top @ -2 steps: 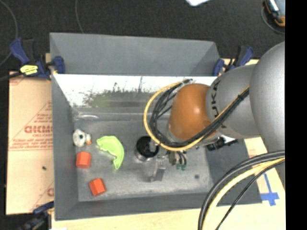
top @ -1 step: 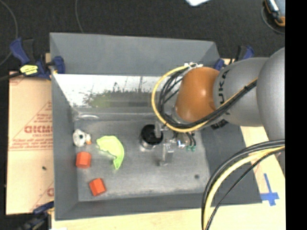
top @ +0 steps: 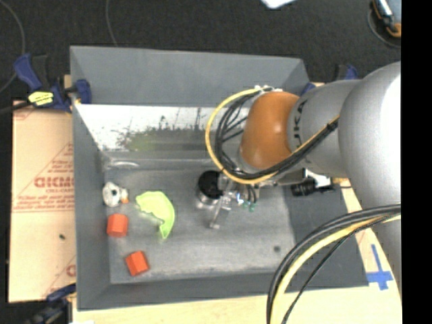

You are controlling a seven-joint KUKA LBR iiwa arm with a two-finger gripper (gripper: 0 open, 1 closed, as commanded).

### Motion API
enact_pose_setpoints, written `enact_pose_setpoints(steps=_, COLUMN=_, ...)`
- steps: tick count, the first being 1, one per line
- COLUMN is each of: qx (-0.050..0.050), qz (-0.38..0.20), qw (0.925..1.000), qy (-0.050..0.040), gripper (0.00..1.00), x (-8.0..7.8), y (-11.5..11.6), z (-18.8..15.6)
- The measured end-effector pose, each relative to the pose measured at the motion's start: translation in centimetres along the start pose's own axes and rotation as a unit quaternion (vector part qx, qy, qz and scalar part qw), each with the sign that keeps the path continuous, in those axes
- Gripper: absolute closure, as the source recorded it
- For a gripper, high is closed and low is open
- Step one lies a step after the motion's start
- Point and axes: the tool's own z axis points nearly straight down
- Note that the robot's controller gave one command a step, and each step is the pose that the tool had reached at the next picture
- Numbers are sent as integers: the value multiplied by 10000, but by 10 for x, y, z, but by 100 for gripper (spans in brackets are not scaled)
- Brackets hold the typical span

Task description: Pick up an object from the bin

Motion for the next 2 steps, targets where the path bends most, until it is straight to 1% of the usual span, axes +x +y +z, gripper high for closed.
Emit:
enact_pose_setpoints(steps=1, qx=-11, qz=-1679, qw=9857, qy=-111, gripper=100, x=-53, y=19, z=-2)
enact_pose_setpoints(steps=2, qx=-12, qz=-1676, qw=9858, qy=-111, gripper=100, x=-53, y=19, z=-2)
